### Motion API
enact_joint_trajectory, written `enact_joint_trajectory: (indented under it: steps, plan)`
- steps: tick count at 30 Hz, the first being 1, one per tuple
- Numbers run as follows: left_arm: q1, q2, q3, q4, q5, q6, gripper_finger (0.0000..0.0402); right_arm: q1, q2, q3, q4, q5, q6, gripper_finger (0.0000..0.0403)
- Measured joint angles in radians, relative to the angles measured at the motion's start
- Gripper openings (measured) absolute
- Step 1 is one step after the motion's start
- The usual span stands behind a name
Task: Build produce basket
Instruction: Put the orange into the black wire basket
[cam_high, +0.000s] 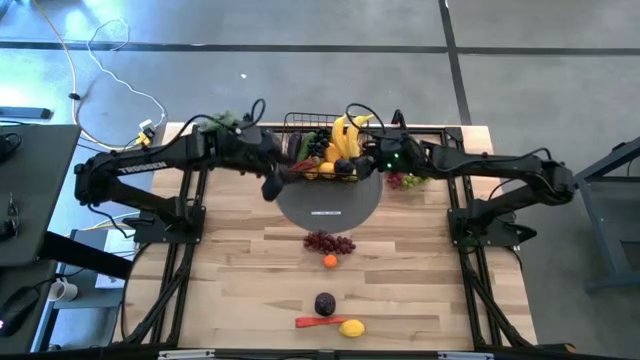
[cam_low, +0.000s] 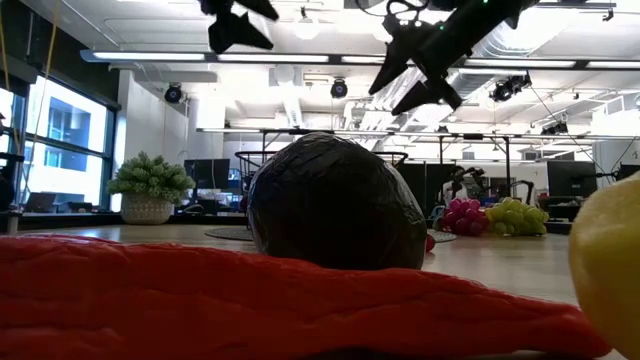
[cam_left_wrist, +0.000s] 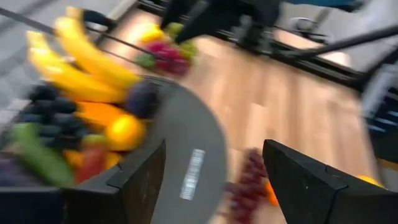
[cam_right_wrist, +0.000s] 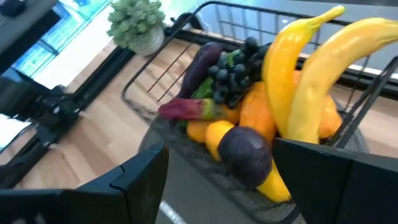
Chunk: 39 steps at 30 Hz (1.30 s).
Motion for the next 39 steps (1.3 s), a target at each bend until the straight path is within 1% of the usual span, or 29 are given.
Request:
enact_joint_trajectory:
  steps: [5,8,12,14,19,25,27,32,39]
  plan:
    - [-0.096,0.0,0.0,-0.009,0.063,-0.084,0.0262,0.063,-0.021,0.0,-0.018,0.028,-0.007,0.0268]
    - [-0.154,0.001,0.0,-0.016,0.062,-0.116,0.0271,0.101,-0.023,0.0,-0.033,0.032,0.0,0.0268]
    - [-0.221,0.033,-0.002,-0.023,0.059,-0.179,0.0288,0.162,-0.023,0.0,-0.049,0.03,0.002,0.0268]
    - [-0.257,0.05,0.0,-0.002,0.063,-0.181,0.0294,0.19,-0.023,0.0,-0.052,0.028,0.002,0.0268]
    - [-0.352,0.103,0.0,-0.005,0.046,-0.028,0.0296,0.248,-0.023,0.0,-0.059,0.028,0.002,0.0268]
    - [-0.434,0.174,0.0,0.013,0.042,0.087,0.0296,0.303,-0.023,0.0,-0.059,0.028,0.023,0.0268]
    - [-0.456,0.202,0.0,0.027,0.036,0.139,0.0296,0.32,-0.023,0.0,-0.059,0.029,0.027,0.0268]
    - [-0.509,0.268,0.0,0.078,-0.022,0.277,0.0296,0.355,-0.023,0.0,-0.06,0.065,0.031,0.0268]
    - [-0.547,0.33,0.0,0.129,-0.039,0.4,0.0296,0.363,-0.023,0.0,-0.069,0.109,0.102,0.0268]
